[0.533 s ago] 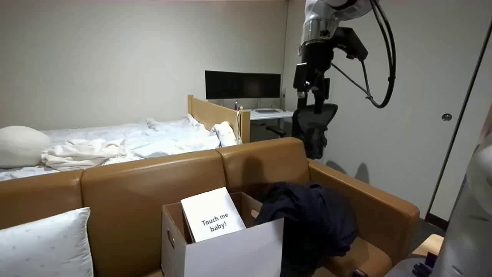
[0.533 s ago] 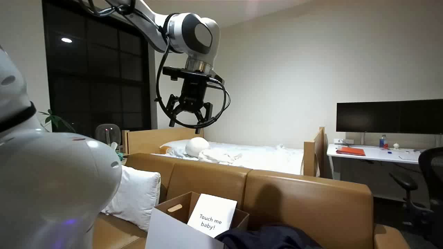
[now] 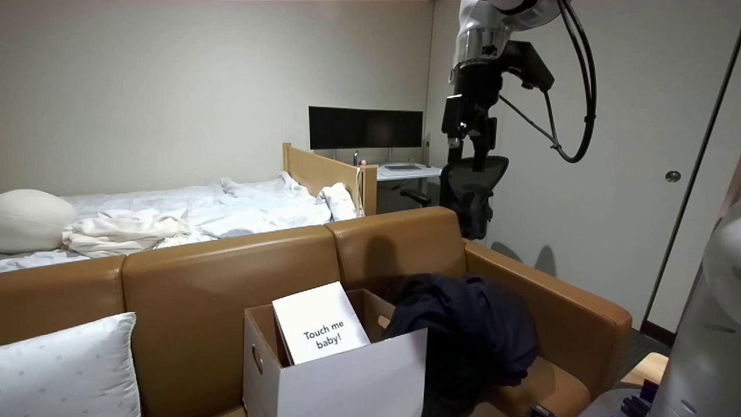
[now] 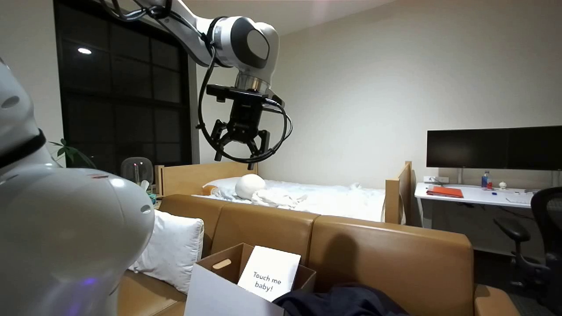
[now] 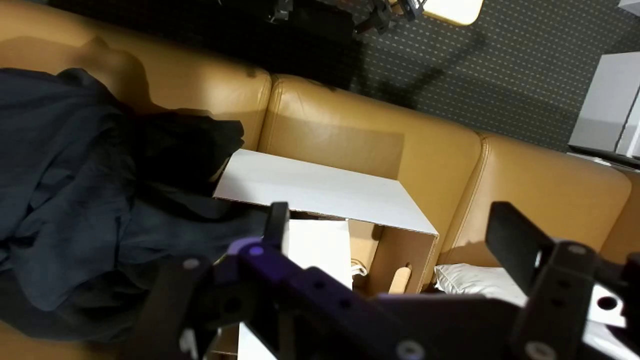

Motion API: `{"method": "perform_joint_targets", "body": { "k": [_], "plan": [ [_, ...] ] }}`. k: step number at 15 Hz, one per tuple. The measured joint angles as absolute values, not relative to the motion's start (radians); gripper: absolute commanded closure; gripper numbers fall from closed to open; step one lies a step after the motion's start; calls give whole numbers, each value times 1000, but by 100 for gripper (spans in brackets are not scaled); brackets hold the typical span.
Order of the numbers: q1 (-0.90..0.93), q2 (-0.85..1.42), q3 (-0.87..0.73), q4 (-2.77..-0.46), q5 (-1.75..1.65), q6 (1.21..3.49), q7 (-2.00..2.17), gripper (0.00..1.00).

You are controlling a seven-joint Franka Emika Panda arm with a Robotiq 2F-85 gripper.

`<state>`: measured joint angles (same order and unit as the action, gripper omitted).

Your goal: Place one item of black clothing inside the white box

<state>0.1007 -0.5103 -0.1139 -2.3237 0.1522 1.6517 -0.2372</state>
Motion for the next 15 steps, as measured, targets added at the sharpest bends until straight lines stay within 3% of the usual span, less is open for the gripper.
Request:
{"method": "perform_joint_targets", "body": {
  "k": [12, 15],
  "plan": [
    [97, -508, -111, -2322, 152, 1655, -237, 0],
    [87, -463, -118, -2305, 126, 1775, -275, 0]
  ]
}}
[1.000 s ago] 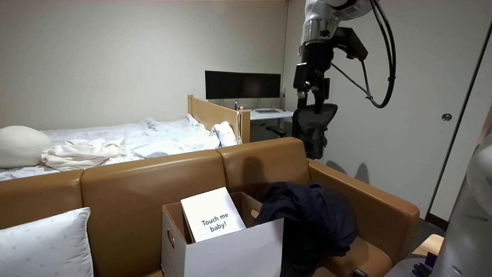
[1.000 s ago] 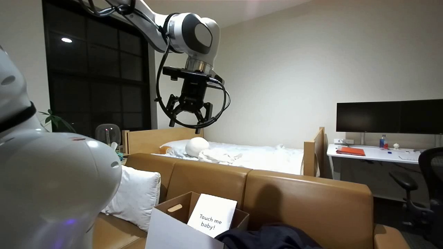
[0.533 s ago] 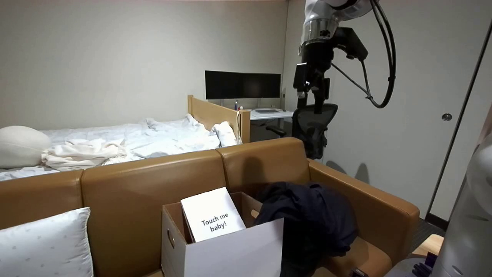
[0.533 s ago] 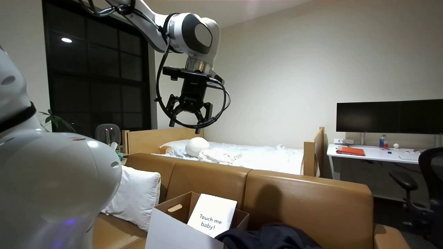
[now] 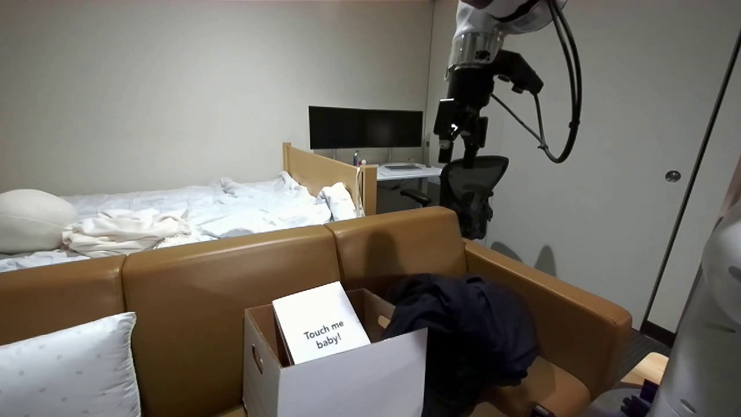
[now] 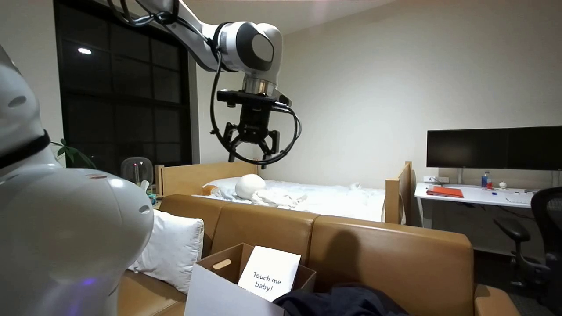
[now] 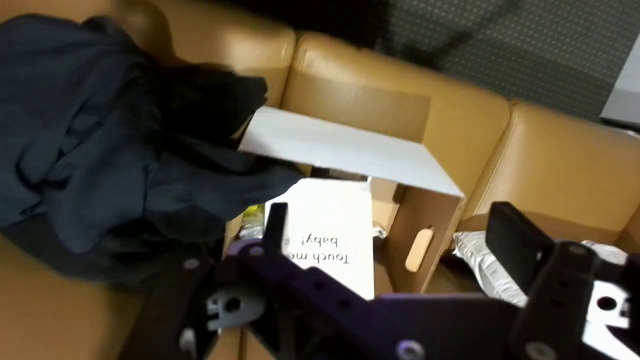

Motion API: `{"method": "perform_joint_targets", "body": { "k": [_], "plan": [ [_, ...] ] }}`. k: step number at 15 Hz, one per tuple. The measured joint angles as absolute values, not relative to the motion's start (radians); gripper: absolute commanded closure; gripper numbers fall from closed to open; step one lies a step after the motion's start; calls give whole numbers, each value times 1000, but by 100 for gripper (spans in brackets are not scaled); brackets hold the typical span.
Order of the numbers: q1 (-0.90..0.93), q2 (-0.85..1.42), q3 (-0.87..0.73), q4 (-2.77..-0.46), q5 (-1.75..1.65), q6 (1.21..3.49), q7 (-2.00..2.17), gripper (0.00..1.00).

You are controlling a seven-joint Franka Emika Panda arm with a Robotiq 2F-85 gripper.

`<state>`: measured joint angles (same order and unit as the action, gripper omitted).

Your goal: Place one item of black clothing inside the white box

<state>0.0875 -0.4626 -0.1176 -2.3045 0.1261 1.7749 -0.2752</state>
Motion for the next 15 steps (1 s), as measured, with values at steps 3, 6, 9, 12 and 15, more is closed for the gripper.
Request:
{"method": "perform_joint_targets", "body": {
  "k": [3, 6, 9, 12, 15],
  "plan": [
    [33, -344, -146, -2258, -6, 1996, -325, 0],
    [-52, -207, -187, -2194, -147, 2178, -326, 0],
    [-128, -50, -235, -2113, -174, 2196, -325, 0],
    [-163, 63, -257, -2055, -171, 2195, -325, 0],
    [-162, 72, -248, -2042, -171, 2193, -322, 0]
  ]
}}
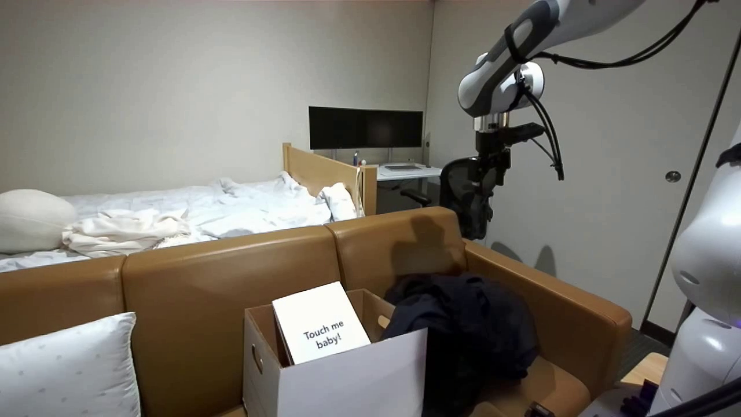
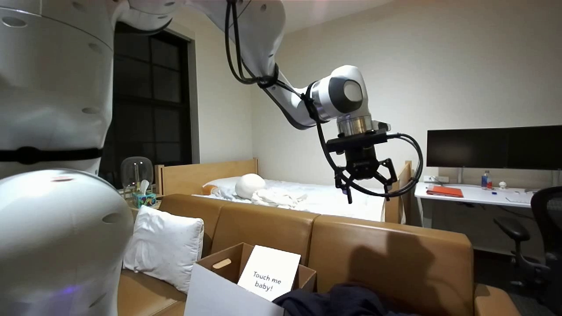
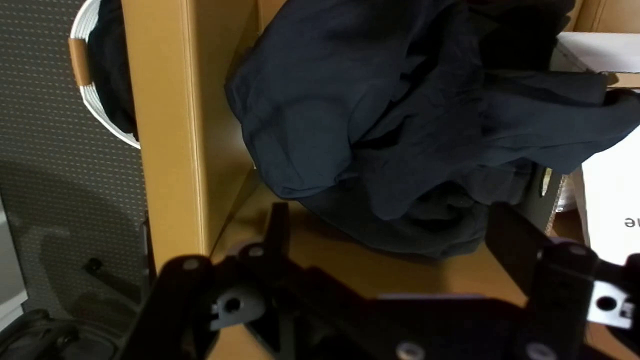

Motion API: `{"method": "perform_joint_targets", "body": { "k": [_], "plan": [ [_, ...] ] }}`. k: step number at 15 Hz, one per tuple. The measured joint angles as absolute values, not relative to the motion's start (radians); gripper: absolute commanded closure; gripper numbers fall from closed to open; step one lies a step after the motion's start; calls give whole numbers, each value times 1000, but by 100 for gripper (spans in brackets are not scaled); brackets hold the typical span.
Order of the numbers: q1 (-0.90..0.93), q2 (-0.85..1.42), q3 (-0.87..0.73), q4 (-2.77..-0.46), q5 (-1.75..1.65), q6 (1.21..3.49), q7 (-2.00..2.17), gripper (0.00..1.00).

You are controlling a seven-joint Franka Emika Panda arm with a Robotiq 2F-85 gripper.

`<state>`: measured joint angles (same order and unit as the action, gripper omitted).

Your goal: Place one item of black clothing inside the white box

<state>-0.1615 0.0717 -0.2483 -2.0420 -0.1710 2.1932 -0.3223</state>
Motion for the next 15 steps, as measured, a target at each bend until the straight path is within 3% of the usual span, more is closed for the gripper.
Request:
{"method": "perform_joint_targets", "body": {
  "k": [3, 12, 15],
  "plan": [
    [-162, 125, -230, -2026, -171, 2189, -298, 0],
    [-175, 691, -148, -1785, -67, 2171, -224, 0],
    [-174, 774, -149, -1706, -70, 2145, -220, 0]
  ]
}}
